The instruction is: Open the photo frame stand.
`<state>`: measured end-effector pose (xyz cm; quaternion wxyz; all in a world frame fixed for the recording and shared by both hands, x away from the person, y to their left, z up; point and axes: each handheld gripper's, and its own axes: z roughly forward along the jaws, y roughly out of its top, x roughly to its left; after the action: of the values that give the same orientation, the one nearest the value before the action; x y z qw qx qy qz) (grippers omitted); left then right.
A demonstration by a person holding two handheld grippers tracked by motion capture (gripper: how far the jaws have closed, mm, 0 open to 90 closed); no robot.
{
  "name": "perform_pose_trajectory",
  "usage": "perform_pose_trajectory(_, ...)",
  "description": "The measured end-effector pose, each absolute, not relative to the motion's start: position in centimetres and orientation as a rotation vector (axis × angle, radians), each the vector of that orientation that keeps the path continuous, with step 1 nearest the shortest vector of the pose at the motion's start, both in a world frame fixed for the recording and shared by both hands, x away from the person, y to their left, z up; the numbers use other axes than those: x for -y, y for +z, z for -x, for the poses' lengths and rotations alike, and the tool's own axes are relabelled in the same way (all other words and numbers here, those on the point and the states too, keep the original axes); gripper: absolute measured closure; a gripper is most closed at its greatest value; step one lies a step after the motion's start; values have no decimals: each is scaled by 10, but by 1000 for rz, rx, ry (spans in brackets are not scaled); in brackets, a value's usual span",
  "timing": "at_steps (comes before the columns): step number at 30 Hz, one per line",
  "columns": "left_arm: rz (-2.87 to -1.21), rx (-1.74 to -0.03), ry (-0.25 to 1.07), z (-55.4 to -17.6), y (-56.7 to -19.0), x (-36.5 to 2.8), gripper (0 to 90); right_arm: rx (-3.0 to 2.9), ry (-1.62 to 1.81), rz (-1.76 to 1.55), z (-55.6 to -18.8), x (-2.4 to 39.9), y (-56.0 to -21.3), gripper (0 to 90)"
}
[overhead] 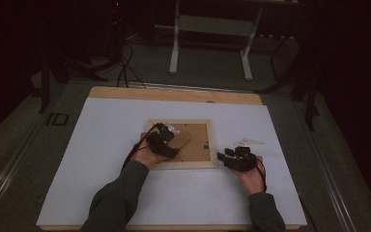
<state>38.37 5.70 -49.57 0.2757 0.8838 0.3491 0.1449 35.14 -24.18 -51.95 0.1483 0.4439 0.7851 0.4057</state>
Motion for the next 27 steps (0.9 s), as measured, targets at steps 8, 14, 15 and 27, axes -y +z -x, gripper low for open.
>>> perform_pose_trajectory(8,-2367,-923,441,-378,-494,-56,384,-2258,1167,-1273,-351,241,-519,559)
perform_pose_trajectory(14,-2359,-916,472,-374,-493,-55,384,-2255,1174,-1275,-352,241,-519,559)
perform_pose_trajectory(15,-2358,-916,476,-373,-493,-55,385,-2258,1174,-1271,-352,239,-519,559)
perform_pose_trajectory(27,-2354,-898,530,-367,-491,-53,385,-2277,1167,-1258,-351,233,-519,552)
